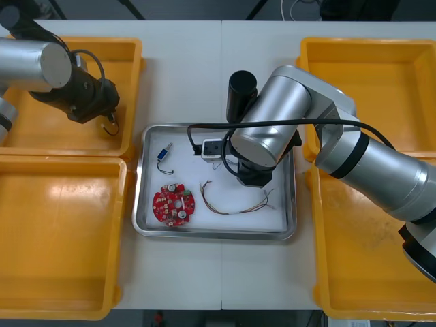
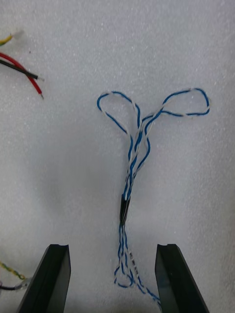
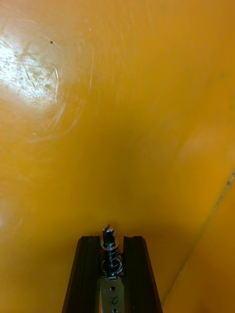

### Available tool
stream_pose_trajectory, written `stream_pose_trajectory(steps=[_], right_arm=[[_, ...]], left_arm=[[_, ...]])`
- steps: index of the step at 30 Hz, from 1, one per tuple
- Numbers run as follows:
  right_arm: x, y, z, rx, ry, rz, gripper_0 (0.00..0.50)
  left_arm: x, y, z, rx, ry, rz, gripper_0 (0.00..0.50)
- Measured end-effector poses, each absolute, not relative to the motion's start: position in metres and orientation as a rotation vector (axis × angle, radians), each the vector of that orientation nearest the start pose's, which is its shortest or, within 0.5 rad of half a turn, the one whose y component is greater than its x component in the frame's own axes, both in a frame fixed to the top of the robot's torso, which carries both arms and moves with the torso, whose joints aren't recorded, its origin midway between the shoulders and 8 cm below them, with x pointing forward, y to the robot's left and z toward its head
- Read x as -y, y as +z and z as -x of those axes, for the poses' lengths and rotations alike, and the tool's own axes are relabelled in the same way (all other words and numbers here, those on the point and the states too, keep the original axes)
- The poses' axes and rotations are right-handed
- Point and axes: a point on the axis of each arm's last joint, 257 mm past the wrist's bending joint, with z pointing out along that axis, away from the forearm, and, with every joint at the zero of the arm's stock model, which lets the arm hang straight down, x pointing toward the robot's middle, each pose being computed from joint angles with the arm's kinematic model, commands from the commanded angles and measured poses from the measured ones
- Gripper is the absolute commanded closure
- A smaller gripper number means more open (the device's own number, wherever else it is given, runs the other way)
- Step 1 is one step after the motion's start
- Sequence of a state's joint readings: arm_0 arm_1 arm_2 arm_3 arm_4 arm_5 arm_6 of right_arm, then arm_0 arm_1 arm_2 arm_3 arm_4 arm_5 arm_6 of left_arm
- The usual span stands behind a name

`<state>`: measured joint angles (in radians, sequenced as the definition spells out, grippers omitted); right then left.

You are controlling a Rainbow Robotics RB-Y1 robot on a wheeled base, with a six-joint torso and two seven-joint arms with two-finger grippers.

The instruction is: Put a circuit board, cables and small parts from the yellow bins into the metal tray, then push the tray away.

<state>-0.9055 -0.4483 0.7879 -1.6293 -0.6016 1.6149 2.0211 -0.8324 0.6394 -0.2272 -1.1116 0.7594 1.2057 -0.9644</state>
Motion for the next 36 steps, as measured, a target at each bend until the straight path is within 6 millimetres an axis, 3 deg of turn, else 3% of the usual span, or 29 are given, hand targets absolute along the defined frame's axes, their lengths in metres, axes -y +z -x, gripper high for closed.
stream_pose_trajectory(steps=[4, 11, 17, 24, 31, 36], right_arm=[[0.079, -0.233, -0.471, -2.127, -0.427, 1.873, 0.0], [0.099, -0.204, -0.46, -2.225, -0.425, 1.831, 0.0], [0.099, -0.165, -0.473, -2.208, -0.357, 1.694, 0.0], [0.107, -0.109, -0.481, -2.151, -0.298, 1.42, 0.0], [0.134, -0.109, -0.48, -2.282, -0.265, 1.148, 0.0], [0.156, -0.108, -0.479, -2.339, -0.216, 0.987, 0.0]], left_arm=[[-0.295, -0.191, -0.614, -2.49, -0.362, 0.583, 0.5], [-0.306, -0.156, -0.603, -2.505, -0.37, 0.514, 0.5], [-0.307, -0.127, -0.582, -2.543, -0.297, 0.409, 0.5], [-0.283, -0.099, -0.555, -2.576, -0.226, 0.252, 0.5], [-0.24, -0.093, -0.534, -2.582, -0.169, 0.08, 0.5], [-0.208, -0.105, -0.523, -2.6, -0.194, 0.14, 0.5]])
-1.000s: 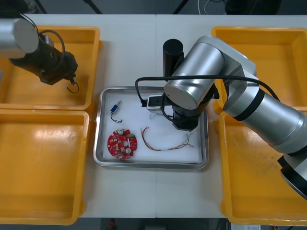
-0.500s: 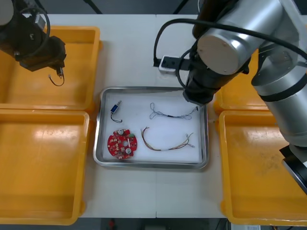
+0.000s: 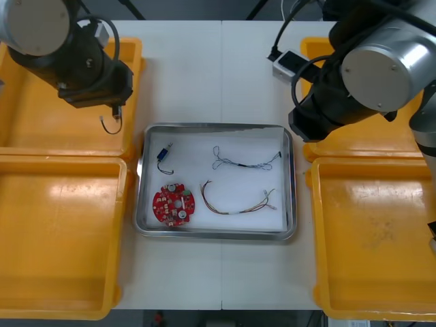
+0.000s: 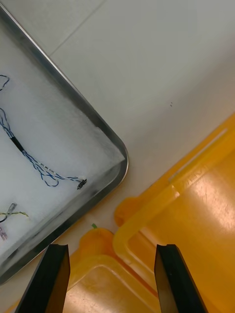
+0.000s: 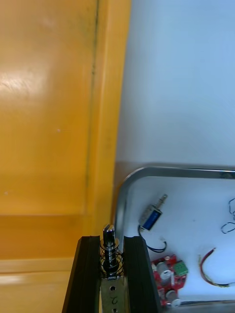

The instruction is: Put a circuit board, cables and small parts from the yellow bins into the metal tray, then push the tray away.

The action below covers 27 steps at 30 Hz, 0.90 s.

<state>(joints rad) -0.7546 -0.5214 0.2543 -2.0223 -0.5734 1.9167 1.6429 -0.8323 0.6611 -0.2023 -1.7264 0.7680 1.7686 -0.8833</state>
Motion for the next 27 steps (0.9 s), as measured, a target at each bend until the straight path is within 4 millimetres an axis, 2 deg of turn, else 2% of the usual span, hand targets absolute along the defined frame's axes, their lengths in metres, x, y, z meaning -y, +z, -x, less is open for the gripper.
stream_pose_trajectory(steps=[5, 10, 15, 20, 27], right_arm=[[0.185, -0.106, -0.472, -2.398, -0.11, 0.794, 0.0], [0.218, -0.102, -0.466, -2.423, -0.049, 0.687, 0.0], [0.252, -0.098, -0.458, -2.422, -0.049, 0.582, 0.0], [0.283, -0.106, -0.441, -2.438, -0.07, 0.502, 0.0], [0.318, -0.116, -0.416, -2.452, -0.087, 0.394, 0.0]], left_arm=[[-0.173, -0.13, -0.51, -2.64, -0.221, 0.217, 0.5], [-0.133, -0.161, -0.503, -2.656, -0.189, 0.09, 0.5], [-0.105, -0.186, -0.498, -2.668, -0.178, 0.01, 0.5], [-0.093, -0.209, -0.505, -2.667, -0.171, 0.001, 0.5], [-0.09, -0.234, -0.514, -2.665, -0.149, 0.004, 0.5]])
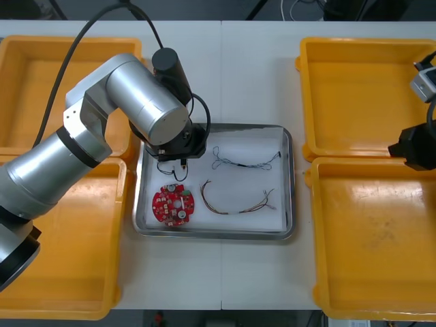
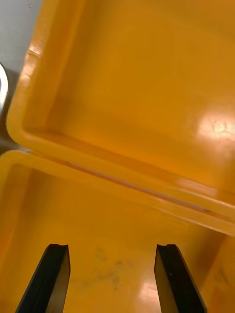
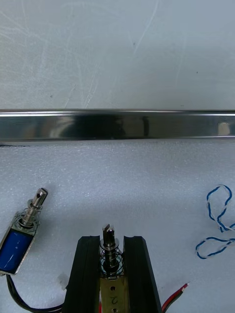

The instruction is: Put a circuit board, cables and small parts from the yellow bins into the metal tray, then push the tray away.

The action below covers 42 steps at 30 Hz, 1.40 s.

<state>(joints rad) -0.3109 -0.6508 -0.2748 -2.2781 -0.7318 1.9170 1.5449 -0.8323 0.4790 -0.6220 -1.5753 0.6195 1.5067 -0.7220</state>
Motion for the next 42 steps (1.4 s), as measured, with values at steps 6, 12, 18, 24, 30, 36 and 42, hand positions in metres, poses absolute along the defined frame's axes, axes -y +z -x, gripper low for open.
stream_pose_trajectory(steps=[6, 12, 18, 24, 30, 36, 42], right_arm=[[0.337, -0.124, -0.396, -2.465, -0.112, 0.34, 0.0], [0.347, -0.133, -0.38, -2.482, -0.136, 0.317, 0.0], [0.358, -0.143, -0.37, -2.511, -0.142, 0.28, 0.0], [0.367, -0.148, -0.366, -2.528, -0.16, 0.231, 0.0], [0.366, -0.15, -0.365, -2.536, -0.111, 0.09, 0.0], [0.363, -0.152, -0.365, -2.537, -0.071, 0.008, 0.0], [0.362, -0.152, -0.365, -2.538, -0.06, -0.002, 0.0]], left_arm=[[-0.09, -0.236, -0.514, -2.667, -0.148, 0.004, 0.0], [-0.089, -0.236, -0.514, -2.667, -0.149, 0.003, 0.0], [-0.087, -0.232, -0.512, -2.665, -0.15, -0.009, 0.0], [-0.093, -0.209, -0.498, -2.678, -0.123, -0.016, 0.0], [-0.117, -0.167, -0.491, -2.67, -0.138, 0.05, 0.0], [-0.169, -0.122, -0.487, -2.667, -0.158, 0.167, 0.0], [-0.221, -0.084, -0.496, -2.575, -0.166, 0.034, 0.0]])
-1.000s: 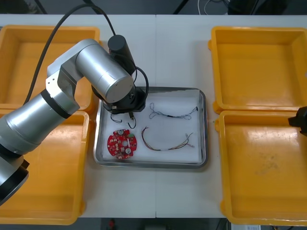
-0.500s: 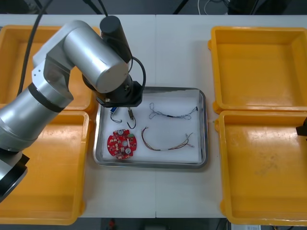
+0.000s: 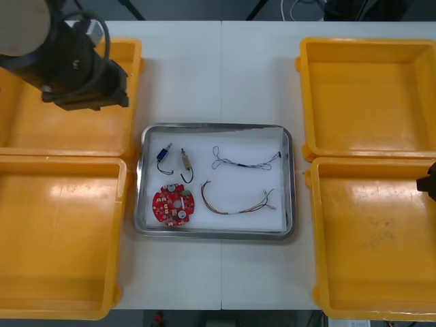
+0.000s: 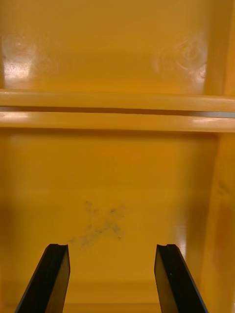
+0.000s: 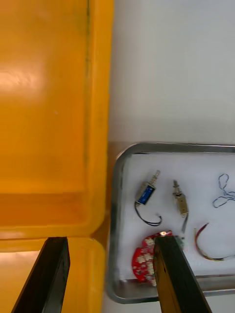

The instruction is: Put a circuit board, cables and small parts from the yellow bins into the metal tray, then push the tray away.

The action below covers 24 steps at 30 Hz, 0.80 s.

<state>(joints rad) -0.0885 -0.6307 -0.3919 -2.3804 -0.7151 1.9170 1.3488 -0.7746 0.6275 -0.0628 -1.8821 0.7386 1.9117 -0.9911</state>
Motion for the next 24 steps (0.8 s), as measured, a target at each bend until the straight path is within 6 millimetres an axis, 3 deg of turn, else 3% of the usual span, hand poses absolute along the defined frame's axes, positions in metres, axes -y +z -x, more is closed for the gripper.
stream_pose_trajectory(steps=[3, 6, 15, 24], right_arm=[[0.358, -0.153, -0.364, -2.541, -0.048, 0.013, 0.0], [0.346, -0.155, -0.363, -2.547, -0.029, 0.06, 0.0], [0.277, -0.156, -0.357, -2.558, 0.06, 0.387, 0.0], [0.204, -0.16, -0.348, -2.525, 0.097, 0.768, 0.0]], left_arm=[[-0.246, -0.082, -0.493, -2.559, -0.099, -0.089, 0.0], [-0.269, -0.087, -0.486, -2.56, -0.058, -0.088, 0.0], [-0.325, -0.108, -0.456, -2.58, -0.007, 0.032, 0.0], [-0.354, -0.119, -0.431, -2.607, -0.059, 0.121, 0.0]])
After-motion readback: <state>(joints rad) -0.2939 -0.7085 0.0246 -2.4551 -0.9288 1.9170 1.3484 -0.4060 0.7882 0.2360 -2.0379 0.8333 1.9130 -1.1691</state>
